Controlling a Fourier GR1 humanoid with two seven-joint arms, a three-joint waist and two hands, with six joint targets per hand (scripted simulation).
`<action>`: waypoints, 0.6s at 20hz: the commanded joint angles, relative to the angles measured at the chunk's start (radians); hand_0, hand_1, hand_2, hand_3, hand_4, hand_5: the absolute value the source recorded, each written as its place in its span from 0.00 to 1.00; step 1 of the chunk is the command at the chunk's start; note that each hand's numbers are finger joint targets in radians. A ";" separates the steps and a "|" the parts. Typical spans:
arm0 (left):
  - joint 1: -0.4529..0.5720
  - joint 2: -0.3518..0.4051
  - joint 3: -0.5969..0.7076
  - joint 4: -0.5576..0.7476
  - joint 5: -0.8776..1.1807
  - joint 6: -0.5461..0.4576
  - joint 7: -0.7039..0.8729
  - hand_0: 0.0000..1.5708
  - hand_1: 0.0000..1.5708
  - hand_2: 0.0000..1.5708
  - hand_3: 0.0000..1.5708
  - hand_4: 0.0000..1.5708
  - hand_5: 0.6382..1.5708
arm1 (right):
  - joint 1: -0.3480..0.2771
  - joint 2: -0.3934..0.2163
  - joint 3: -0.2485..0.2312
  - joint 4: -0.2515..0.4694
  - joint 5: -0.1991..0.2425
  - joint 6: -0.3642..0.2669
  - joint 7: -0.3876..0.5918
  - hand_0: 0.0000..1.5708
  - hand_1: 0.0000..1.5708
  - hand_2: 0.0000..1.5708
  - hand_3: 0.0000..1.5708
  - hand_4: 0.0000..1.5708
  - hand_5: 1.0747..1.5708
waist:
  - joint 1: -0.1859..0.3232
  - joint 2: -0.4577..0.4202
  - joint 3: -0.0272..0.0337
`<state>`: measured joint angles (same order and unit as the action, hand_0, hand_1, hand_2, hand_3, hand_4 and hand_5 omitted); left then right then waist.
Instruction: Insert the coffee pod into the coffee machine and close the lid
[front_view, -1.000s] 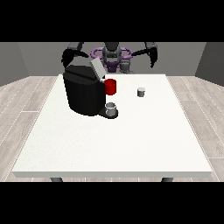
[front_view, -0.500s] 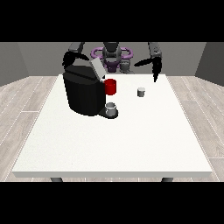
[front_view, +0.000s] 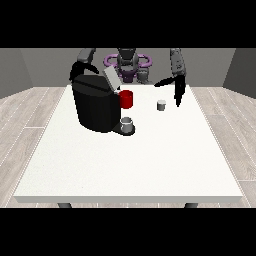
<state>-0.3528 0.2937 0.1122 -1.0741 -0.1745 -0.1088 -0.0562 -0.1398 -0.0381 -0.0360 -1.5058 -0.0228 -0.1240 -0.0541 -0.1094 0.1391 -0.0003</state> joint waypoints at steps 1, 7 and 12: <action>-0.046 0.017 -0.009 0.086 -0.041 -0.008 0.040 0.00 0.00 0.00 0.00 0.00 1.00 | 0.028 0.015 0.028 0.035 0.030 -0.008 -0.012 0.00 0.00 0.00 0.00 0.25 1.00 | -0.008 -0.010 0.0002; -0.079 -0.016 -0.086 0.117 -0.142 0.018 -0.008 0.00 0.00 0.29 0.00 0.00 1.00 | -0.106 -0.008 -0.036 0.127 0.033 -0.057 0.044 0.00 0.00 0.00 0.00 0.27 1.00 | 0.043 -0.006 0.0002; -0.079 -0.014 -0.055 0.222 -0.176 0.060 -0.031 0.44 0.44 0.50 0.27 0.00 1.00 | -0.031 0.003 -0.023 0.182 0.045 -0.042 -0.055 0.00 0.00 0.00 0.00 0.23 1.00 | 0.025 -0.012 0.0002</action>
<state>-0.4301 0.2944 0.0603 -0.9056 -0.3154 -0.0807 -0.0728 -0.1867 -0.0431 -0.0546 -1.3704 0.0121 -0.1554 -0.0589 -0.0858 0.1295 -0.0001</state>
